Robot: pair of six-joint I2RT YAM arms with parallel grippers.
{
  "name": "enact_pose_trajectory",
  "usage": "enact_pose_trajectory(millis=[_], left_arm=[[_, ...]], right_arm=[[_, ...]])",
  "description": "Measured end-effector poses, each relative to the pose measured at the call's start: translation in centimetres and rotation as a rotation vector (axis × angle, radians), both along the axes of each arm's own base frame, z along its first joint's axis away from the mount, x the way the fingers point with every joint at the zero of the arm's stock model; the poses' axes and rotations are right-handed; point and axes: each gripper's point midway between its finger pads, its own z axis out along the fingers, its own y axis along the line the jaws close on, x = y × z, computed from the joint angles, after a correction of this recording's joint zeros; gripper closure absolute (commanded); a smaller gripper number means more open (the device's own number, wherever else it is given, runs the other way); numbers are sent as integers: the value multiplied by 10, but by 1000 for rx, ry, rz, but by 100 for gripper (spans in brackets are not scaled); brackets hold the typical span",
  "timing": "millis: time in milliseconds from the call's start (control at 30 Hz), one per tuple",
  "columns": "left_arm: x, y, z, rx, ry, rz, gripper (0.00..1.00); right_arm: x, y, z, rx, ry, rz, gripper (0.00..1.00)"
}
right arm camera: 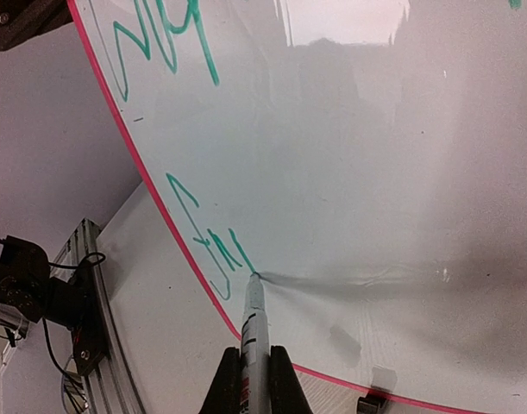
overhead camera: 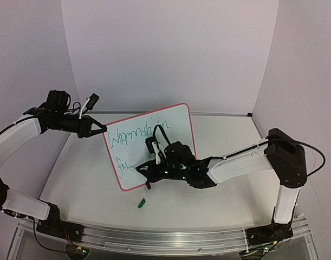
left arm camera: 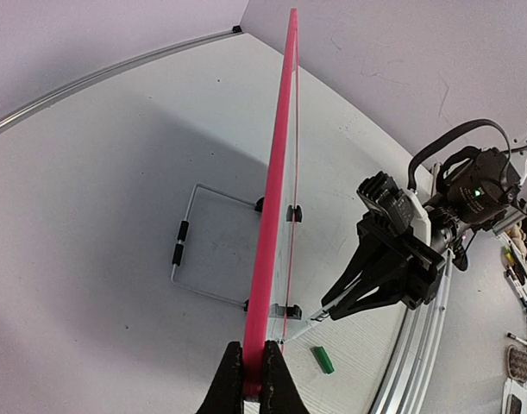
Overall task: Write a sentence on the whiteboard
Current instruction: Write on the whiteboard with the whiteboard marker without the cap.
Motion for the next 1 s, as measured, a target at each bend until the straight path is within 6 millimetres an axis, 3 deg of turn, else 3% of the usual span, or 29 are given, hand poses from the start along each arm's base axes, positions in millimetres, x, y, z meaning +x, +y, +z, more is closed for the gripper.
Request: enact_pose_trajectory(millis=[133,300,733,1000], left_arm=[[0,0,0,0,0,-1,100],[0,0,0,0,0,-1,100],[0,0,0,0,-1,-2,100],[0,0,0,0,-1,-2,100]], right_arm=[[-5,2,5,9,-9,36,100],[-8,4,26,52,-32,55,100],[4,8,50,76,-65,11,100],[6,13,41,61,-58,10,100]])
